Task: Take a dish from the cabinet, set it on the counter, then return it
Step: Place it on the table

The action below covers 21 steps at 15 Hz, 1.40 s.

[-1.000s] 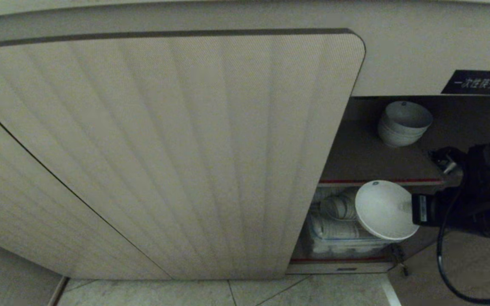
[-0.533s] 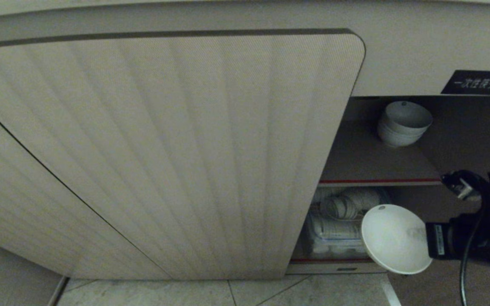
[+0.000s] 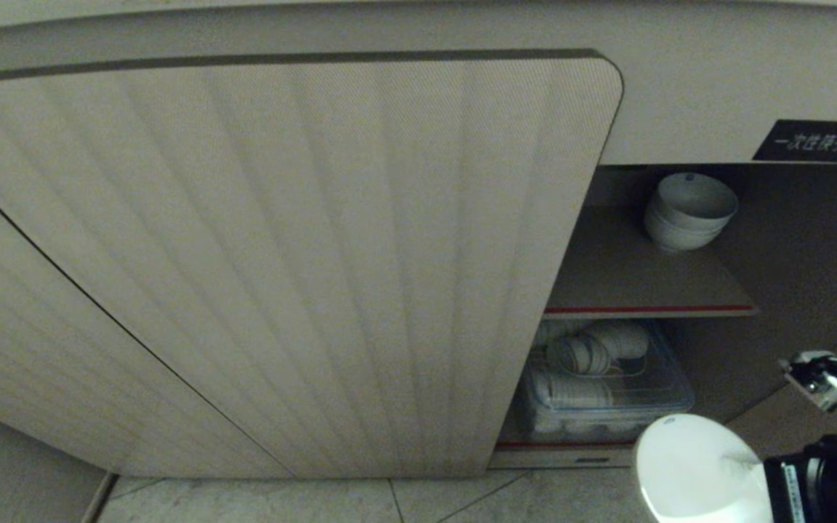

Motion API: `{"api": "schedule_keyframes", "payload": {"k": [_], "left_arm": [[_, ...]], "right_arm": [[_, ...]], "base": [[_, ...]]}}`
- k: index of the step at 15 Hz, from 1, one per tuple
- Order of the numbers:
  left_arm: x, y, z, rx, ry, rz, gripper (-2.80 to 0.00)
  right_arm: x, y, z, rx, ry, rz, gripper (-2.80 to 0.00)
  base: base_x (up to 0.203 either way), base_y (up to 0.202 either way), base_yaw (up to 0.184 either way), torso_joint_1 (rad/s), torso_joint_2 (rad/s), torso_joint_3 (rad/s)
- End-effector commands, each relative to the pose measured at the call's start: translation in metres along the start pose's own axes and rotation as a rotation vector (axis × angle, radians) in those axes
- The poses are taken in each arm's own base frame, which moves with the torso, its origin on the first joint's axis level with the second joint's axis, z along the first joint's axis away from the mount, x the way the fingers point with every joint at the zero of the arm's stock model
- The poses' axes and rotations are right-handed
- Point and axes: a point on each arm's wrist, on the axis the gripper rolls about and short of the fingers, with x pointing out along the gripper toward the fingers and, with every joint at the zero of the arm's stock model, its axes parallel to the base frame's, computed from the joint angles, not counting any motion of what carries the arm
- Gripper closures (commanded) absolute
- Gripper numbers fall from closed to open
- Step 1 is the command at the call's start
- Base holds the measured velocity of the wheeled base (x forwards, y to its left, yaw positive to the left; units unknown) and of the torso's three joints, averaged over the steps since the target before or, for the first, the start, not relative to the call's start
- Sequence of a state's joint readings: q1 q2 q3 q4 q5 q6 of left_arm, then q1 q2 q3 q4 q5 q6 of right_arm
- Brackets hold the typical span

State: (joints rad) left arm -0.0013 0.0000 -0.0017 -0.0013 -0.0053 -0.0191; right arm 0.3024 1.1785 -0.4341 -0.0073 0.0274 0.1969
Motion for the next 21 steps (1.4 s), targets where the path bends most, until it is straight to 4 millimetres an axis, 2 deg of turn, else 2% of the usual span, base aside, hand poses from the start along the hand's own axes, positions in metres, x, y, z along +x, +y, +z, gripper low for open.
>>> {"api": "schedule_keyframes", "payload": {"k": [1, 6, 10, 21], "left_arm": [[0.000, 0.000, 0.000, -0.001, 0.000, -0.001, 0.00], [0.000, 0.000, 0.000, -0.001, 0.000, 0.002, 0.00], [0.000, 0.000, 0.000, -0.001, 0.000, 0.000, 0.00], [0.000, 0.000, 0.000, -0.001, 0.000, 0.000, 0.00]], "right_arm": [[-0.013, 0.001, -0.009, -0.009, 0.001, 0.017, 0.00], [-0.029, 0.000, -0.028, -0.018, 0.063, 0.077, 0.00], [-0.037, 0.001, -0.034, -0.028, 0.079, 0.106, 0.00], [-0.033, 0.005, -0.041, -0.076, 0.124, 0.145, 0.00]], "base": [[0.000, 0.000, 0.000, 0.000, 0.00, 0.000], [0.000, 0.000, 0.000, 0.000, 0.00, 0.000], [0.000, 0.000, 0.000, 0.000, 0.00, 0.000], [0.000, 0.000, 0.000, 0.000, 0.00, 0.000]]}}
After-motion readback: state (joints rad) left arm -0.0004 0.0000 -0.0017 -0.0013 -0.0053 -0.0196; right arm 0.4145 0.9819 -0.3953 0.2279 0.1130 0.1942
